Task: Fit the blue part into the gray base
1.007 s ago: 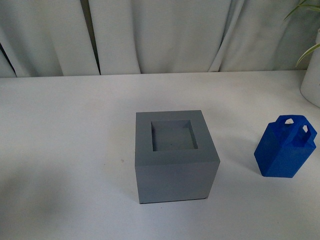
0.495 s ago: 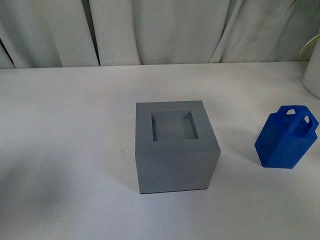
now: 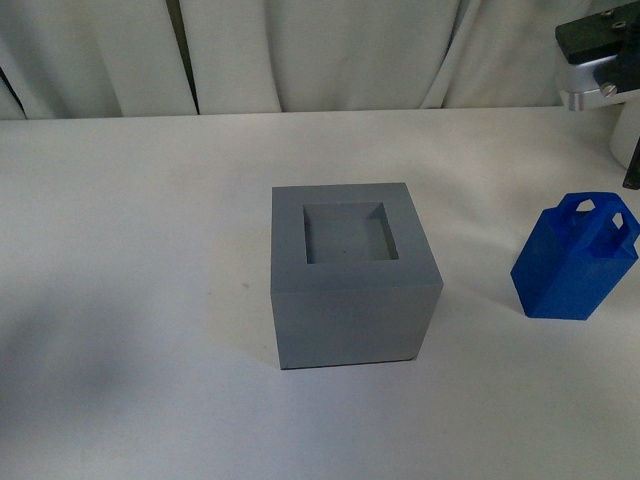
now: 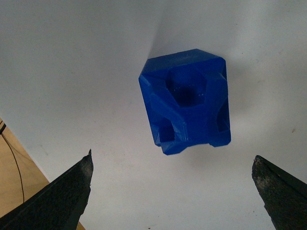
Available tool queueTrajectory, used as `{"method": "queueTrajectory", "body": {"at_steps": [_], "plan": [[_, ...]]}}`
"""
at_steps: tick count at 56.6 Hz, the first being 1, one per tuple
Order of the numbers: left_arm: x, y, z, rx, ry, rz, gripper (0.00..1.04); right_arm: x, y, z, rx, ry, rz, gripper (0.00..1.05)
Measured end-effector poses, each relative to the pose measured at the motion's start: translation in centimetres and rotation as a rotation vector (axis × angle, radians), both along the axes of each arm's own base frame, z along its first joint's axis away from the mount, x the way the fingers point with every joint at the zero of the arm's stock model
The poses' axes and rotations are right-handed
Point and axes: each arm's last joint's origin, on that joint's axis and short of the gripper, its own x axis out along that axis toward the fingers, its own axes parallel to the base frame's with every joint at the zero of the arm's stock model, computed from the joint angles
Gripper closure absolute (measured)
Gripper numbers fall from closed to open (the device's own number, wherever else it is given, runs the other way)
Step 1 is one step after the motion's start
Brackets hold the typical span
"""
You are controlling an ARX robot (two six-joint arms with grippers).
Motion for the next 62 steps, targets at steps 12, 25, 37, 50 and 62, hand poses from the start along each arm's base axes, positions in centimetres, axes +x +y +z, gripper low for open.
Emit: {"method": "queueTrajectory", "body": {"at_steps": [12, 25, 37, 50, 62], "plan": [[0.0, 0.0, 0.0, 0.0, 0.0, 0.0, 0.06, 0.7, 0.6, -0.9, -0.018, -0.021, 0.016, 0.07], [0.0, 0.0, 0.0, 0.0, 0.0, 0.0, 0.06, 1.1, 1.4, -2.5, -0.021, -0.026, 0.038, 0.07], [0.0, 0.0, 0.0, 0.0, 0.0, 0.0, 0.06, 1.4, 1.9, -2.8, -0.018, -0.058, 0.047, 0.07], [0.0, 0.0, 0.0, 0.0, 0.0, 0.0, 0.06, 1.3, 1.9, -3.0, -0.026, -0.045, 0.052, 0.25], [0.0, 0.0, 0.0, 0.0, 0.0, 0.0, 0.06, 1.2, 1.9, -3.0, -0.034, -0.033, 0.064, 0.57]]}}
